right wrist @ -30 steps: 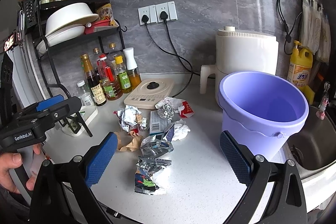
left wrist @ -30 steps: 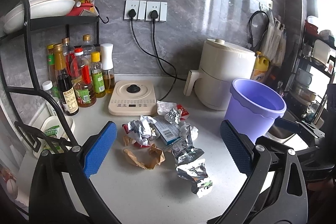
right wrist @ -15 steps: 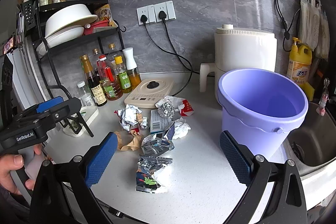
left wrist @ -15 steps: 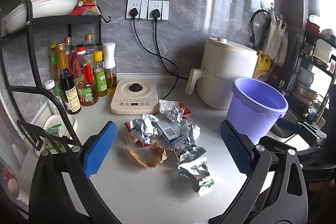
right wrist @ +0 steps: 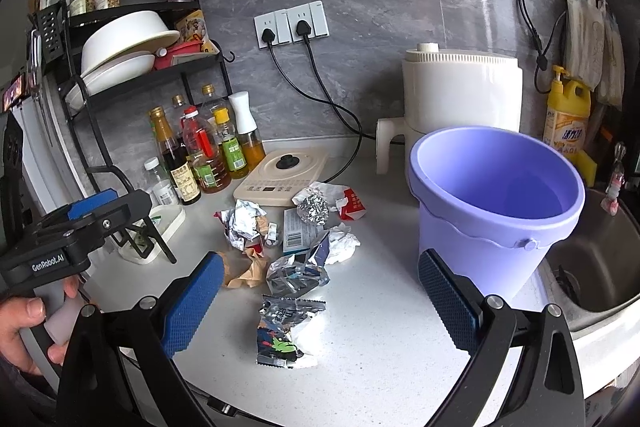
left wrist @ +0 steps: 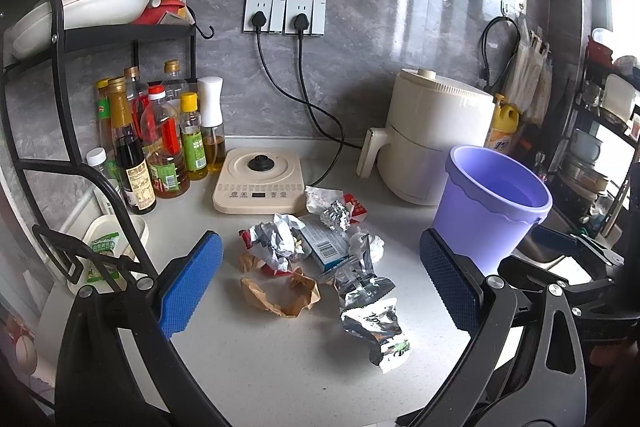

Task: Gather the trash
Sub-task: 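Grasp the silver snack wrapper with the right gripper while the left grasps brown paper, then carry both held pieces over the lavender bucket and open both grippers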

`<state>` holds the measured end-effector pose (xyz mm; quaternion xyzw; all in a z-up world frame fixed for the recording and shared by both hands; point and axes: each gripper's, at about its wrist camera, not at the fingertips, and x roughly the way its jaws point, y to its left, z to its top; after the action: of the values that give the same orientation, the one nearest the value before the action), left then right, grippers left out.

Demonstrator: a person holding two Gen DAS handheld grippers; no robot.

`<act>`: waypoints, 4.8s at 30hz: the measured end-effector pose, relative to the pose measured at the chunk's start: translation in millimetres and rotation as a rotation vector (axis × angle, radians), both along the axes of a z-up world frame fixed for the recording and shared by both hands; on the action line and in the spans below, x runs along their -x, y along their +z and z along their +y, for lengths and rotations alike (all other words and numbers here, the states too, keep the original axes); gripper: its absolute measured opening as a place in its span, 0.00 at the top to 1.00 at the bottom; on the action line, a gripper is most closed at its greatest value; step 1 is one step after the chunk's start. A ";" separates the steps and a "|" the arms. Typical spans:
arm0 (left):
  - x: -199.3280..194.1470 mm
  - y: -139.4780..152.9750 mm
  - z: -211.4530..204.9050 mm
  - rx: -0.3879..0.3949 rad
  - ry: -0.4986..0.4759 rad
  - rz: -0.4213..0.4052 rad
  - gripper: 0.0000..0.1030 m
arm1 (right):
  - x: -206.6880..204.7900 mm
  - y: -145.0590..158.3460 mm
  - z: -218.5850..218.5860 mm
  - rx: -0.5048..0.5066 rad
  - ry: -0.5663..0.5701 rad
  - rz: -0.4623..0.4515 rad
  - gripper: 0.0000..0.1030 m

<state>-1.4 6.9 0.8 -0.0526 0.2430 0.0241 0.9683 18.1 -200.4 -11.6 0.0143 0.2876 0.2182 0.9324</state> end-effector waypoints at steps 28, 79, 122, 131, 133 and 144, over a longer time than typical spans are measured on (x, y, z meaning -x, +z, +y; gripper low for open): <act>-39.8 -85.9 52.7 0.115 -0.028 0.220 0.27 | -24.7 -67.6 27.6 0.123 -0.020 0.228 0.20; -44.6 -75.9 63.7 0.059 0.048 0.201 0.95 | -38.0 -93.6 74.8 0.154 0.122 0.294 0.84; -123.1 53.6 -83.5 -0.012 -0.144 -0.071 0.94 | -52.5 44.2 -64.8 0.048 -0.231 -0.119 0.84; -150.2 55.1 -118.5 -0.008 -0.209 -0.064 0.95 | -65.7 41.2 -85.3 0.052 -0.300 -0.119 0.83; -155.9 53.4 -125.5 -0.004 -0.224 -0.060 0.95 | -70.1 39.1 -90.8 0.050 -0.317 -0.116 0.83; -182.6 44.0 -152.3 0.000 -0.261 -0.040 0.94 | -91.9 28.2 -110.7 0.057 -0.374 -0.098 0.72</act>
<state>181.2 -145.3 44.9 -0.0211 0.2284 -0.1030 0.9679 110.0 -311.2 16.6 0.0307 0.2403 0.0333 0.9696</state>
